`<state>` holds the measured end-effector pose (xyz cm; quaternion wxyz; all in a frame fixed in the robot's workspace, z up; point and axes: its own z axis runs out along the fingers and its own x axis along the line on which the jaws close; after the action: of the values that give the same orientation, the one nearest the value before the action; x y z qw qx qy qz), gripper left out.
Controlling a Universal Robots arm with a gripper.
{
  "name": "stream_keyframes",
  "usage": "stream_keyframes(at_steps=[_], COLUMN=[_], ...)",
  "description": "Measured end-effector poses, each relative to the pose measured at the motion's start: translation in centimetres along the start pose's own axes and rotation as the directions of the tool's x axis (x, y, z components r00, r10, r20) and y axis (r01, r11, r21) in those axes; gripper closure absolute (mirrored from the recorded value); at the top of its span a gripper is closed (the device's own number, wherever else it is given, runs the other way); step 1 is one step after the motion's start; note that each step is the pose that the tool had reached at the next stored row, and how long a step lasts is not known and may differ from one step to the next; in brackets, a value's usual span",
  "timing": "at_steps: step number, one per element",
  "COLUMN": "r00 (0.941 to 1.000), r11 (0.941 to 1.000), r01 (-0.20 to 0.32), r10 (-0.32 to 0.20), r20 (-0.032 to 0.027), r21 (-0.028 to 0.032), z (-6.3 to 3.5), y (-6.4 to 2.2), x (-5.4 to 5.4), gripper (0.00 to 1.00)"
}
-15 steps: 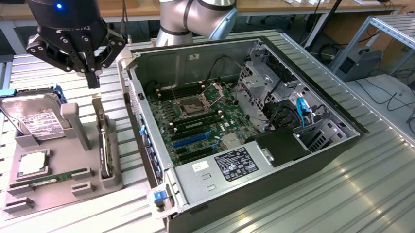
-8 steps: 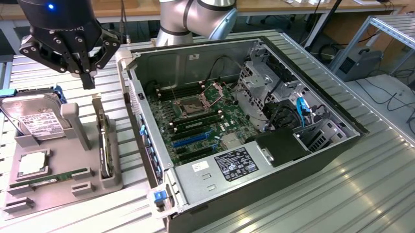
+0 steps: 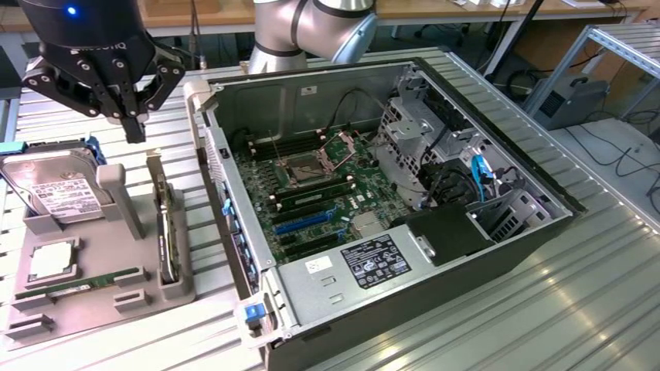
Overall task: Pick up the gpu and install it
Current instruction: 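Reach for the gpu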
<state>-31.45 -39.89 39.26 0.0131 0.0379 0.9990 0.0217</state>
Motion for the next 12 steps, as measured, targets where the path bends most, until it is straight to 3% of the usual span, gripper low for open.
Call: stream_keyframes(at_steps=[12], r00=[1.0], r11=[1.0], r01=[0.0], r10=[0.0], r20=[0.0], r21=[0.0], z=[-0.01], y=[-0.06], x=[0.74], gripper=[0.89])
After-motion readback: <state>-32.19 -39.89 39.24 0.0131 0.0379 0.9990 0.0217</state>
